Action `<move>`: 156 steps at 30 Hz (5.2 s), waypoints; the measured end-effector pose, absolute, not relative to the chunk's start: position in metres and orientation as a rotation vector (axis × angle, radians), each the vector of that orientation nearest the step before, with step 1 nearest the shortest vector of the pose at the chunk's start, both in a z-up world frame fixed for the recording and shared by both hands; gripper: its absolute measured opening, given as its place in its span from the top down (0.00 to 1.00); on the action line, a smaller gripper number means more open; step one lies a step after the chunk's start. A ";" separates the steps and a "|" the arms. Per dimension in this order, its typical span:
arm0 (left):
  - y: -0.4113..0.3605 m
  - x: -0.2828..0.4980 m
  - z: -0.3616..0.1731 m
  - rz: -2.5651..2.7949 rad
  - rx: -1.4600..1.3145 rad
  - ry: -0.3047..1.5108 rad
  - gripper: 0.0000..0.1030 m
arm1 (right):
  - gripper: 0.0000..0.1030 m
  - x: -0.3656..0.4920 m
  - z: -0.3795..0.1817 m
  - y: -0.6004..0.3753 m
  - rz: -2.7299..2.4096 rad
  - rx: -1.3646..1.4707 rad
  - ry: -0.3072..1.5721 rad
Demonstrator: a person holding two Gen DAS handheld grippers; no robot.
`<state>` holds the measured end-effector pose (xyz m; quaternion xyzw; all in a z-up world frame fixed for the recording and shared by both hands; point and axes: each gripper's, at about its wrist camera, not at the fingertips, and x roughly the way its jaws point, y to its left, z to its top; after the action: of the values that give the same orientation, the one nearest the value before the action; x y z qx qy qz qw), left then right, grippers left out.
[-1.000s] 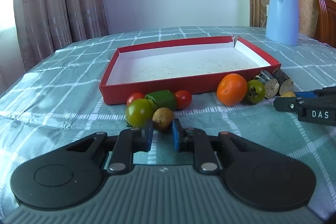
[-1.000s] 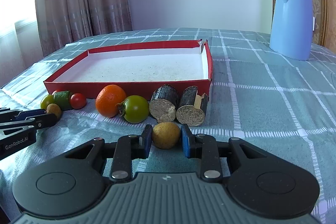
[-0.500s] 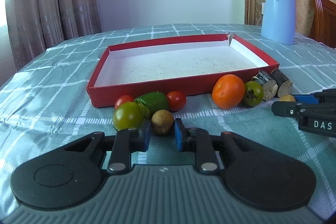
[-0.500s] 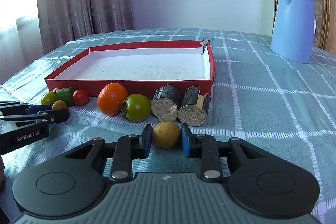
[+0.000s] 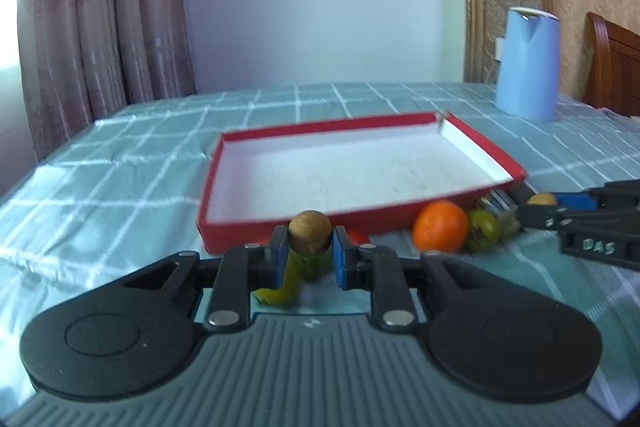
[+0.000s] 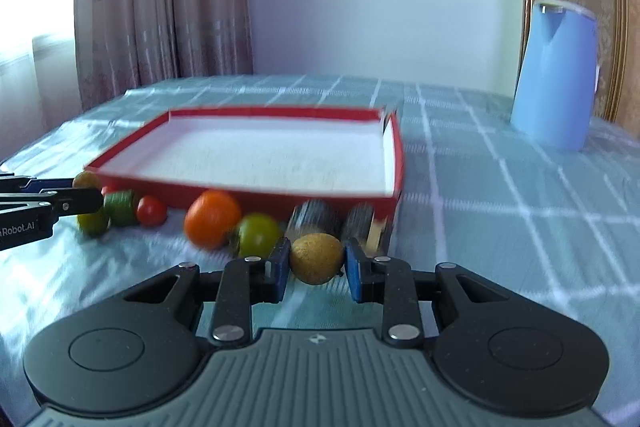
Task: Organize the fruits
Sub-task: 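Carry both longans over the red tray and open both grippers to drop them, then grasp the green tomato with the left gripper while the right tool returns to the logs, then close the right gripper on a dark wooden log piece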
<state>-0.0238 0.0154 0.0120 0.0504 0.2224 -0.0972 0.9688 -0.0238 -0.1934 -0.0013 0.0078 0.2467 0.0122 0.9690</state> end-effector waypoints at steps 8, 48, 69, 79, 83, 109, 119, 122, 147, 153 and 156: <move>0.012 0.026 0.018 -0.163 0.115 0.451 0.80 | 0.72 0.019 0.022 -0.193 -0.005 -0.023 0.459; 0.021 0.138 -0.002 -0.071 0.062 0.604 0.27 | 0.49 0.148 -0.009 -0.194 -0.067 0.025 0.698; 0.057 0.010 0.013 -0.082 0.048 0.436 0.04 | 0.26 0.055 0.002 -0.200 -0.094 0.109 0.516; 0.042 -0.022 0.002 -0.084 0.119 0.463 0.04 | 0.25 0.020 -0.002 -0.198 -0.095 0.105 0.446; 0.039 -0.028 -0.003 -0.094 0.119 0.483 0.04 | 0.25 0.011 -0.001 -0.199 -0.098 0.104 0.417; 0.035 -0.014 -0.024 -0.145 0.099 0.557 0.59 | 0.22 -0.033 -0.026 -0.263 -0.137 0.400 0.462; 0.034 -0.010 -0.029 -0.167 0.108 0.543 0.71 | 0.22 -0.036 -0.025 -0.260 -0.117 0.338 0.506; 0.036 -0.013 -0.030 -0.175 0.102 0.526 0.71 | 0.22 -0.042 -0.024 -0.252 -0.117 0.233 0.521; 0.039 -0.012 -0.031 -0.202 0.080 0.532 0.71 | 0.69 0.004 -0.027 -0.250 0.073 0.359 0.605; 0.041 -0.012 -0.031 -0.205 0.074 0.531 0.71 | 0.69 -0.010 -0.022 -0.249 0.029 0.343 0.560; 0.043 -0.012 -0.031 -0.210 0.066 0.527 0.71 | 0.69 -0.022 -0.013 -0.247 0.021 0.324 0.514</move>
<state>-0.0124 0.0432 -0.0308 0.0325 0.2601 -0.1034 0.9595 -0.0222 -0.2474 -0.0131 0.1593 0.2532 0.0105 0.9542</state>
